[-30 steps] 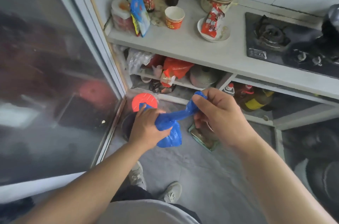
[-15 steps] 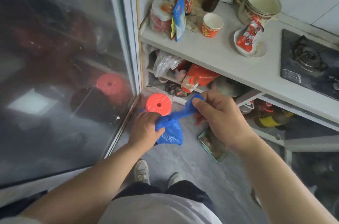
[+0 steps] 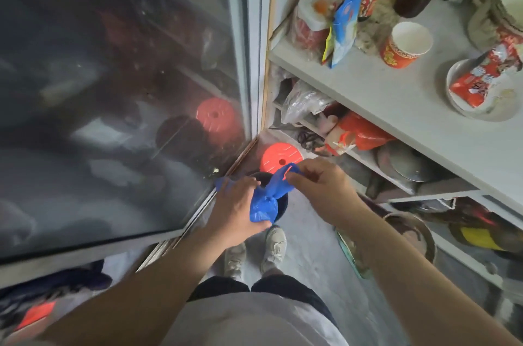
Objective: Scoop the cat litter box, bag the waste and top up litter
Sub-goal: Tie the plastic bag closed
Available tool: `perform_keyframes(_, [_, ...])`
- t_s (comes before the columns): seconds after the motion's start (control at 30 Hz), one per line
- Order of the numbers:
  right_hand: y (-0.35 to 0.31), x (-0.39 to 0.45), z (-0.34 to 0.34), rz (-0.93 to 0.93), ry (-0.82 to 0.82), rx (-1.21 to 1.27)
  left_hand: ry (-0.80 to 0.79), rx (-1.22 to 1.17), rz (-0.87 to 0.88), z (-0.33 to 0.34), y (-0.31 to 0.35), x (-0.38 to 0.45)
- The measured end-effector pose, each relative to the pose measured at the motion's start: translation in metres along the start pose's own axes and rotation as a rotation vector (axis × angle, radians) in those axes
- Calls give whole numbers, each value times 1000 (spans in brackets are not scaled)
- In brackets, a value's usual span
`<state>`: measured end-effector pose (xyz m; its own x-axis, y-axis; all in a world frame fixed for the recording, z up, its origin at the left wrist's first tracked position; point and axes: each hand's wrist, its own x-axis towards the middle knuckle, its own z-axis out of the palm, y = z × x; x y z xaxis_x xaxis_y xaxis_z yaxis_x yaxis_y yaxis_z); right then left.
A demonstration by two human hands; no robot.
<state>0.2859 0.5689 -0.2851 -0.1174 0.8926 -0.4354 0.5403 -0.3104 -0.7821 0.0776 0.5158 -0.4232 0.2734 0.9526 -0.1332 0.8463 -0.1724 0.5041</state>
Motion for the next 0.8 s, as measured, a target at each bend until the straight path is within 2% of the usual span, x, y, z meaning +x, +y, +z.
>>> perform_keyframes(0.23, [70,49,38,231,-117,36,94,11,-14,7,-5,7])
perform_keyframes(0.43, [111,70,66,330,-94,-34,1,22,-43,25,-22,0])
perform_keyframes(0.6, [139,90,87,400,-55,-40,-128,-41,-67,49,-44,-3])
perform_keyframes(0.8, [165,112,112,493,-38,10,-192,-59,-94,67,-72,2])
